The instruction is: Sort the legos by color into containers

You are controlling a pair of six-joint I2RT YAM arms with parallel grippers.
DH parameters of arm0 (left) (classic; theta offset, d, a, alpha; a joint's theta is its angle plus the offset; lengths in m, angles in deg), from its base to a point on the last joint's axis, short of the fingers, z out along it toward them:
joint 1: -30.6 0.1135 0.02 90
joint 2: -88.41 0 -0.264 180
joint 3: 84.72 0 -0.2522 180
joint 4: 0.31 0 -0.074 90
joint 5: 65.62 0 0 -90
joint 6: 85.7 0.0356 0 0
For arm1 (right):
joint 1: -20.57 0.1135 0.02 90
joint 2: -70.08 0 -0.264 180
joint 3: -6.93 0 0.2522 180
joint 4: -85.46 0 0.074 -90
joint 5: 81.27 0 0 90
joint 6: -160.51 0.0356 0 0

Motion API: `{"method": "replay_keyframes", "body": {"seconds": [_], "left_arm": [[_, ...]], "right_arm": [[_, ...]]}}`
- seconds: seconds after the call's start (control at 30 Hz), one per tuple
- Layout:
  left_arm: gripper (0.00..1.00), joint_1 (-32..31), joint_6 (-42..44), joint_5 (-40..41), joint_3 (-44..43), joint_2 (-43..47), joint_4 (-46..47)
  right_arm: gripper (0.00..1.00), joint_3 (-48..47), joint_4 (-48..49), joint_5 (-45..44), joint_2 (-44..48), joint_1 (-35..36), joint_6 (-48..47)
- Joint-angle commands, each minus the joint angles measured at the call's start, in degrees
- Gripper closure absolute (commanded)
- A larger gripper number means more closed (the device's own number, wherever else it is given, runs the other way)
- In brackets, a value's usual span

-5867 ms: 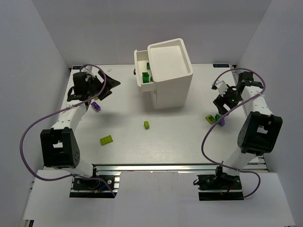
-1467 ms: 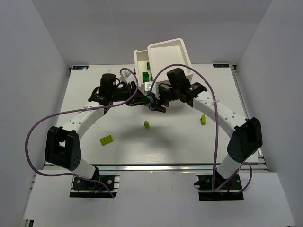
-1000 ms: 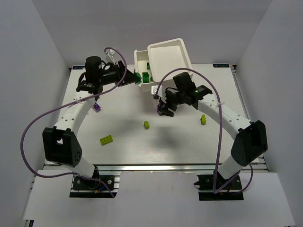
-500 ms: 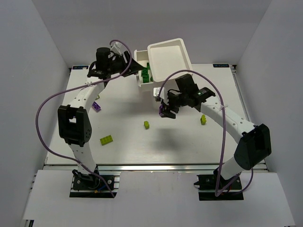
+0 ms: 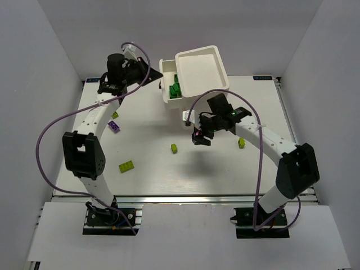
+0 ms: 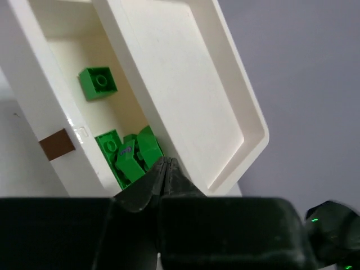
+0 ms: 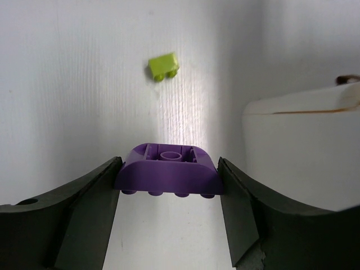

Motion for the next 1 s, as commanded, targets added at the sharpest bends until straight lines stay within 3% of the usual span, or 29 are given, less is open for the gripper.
{"method": "replay_keyframes", "body": {"seconds": [0.0, 0.1, 0.23, 0.33, 0.43, 0.57, 0.73, 0.97], "left_arm": [[0.90, 1.99, 0.86, 7.35, 5.53, 8.26, 0.56], [0.84, 2.61, 0.07, 10.08, 12.56, 12.04, 0.92], [0.56, 3.23, -1.95, 13.25, 20.92, 16.43, 3.98], [0.52, 3.23, -3.79, 11.41, 23.40, 16.01, 6.45], [0.52, 2.00, -5.03, 8.95, 22.80, 12.50, 10.49], [0.54, 1.29, -7.23, 6.40, 20.16, 8.19, 12.52], [0.56, 1.29, -5.74, 7.01, 17.35, 5.20, 9.81], [0.57, 0.24, -5.82, 4.81, 13.57, -0.08, 10.50]], "right_arm": [[0.87, 2.10, 0.12, -3.38, -4.14, -0.21, -2.63], [0.82, 2.28, -0.14, -7.77, -7.92, -0.29, -3.25], [0.73, 4.29, 2.66, -10.41, -9.69, -0.29, -3.86], [0.63, 4.39, 3.20, -11.91, -11.88, -0.21, -4.13], [0.48, 3.95, 3.29, -13.05, -13.99, -0.21, -4.21], [0.11, 3.25, 2.94, -12.45, -14.00, -0.38, -4.65], [0.11, 2.37, 1.00, -7.54, -10.14, -1.25, -3.08], [0.16, 2.98, 1.61, 5.91, 3.73, -6.08, 4.04]]}}
